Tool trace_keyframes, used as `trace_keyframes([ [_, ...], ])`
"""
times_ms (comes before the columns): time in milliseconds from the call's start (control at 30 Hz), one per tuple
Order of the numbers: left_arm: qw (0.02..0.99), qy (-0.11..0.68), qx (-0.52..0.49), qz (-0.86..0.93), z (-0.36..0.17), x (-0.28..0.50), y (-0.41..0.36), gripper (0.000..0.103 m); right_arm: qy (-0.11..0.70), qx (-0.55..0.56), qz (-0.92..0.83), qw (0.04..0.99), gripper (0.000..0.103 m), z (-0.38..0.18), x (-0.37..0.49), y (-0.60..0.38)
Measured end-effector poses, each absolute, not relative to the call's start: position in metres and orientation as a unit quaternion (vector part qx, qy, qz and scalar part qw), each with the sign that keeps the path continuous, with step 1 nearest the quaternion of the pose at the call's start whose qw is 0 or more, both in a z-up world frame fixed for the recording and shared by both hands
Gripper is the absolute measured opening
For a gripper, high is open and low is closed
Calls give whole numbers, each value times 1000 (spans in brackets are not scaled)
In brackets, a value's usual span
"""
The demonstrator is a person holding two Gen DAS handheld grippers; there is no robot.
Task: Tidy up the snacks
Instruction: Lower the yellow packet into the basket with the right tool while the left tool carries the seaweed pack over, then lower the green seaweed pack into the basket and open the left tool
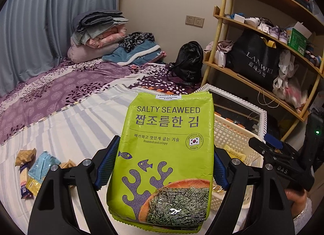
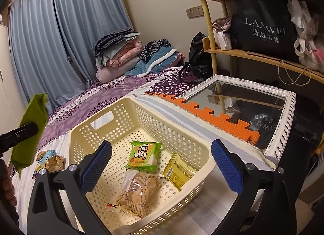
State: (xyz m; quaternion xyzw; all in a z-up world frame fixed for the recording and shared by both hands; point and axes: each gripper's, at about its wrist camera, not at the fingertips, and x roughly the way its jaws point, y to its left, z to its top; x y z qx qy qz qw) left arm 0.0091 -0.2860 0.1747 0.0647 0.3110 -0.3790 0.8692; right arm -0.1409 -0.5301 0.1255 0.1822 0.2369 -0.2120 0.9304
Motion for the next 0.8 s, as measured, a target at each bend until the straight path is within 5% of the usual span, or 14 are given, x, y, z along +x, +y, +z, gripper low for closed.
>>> trace_keyframes([
  [800,860,300,113,-397,154,19,-365,82,239,192,-215,927,98,124,-142,-537],
])
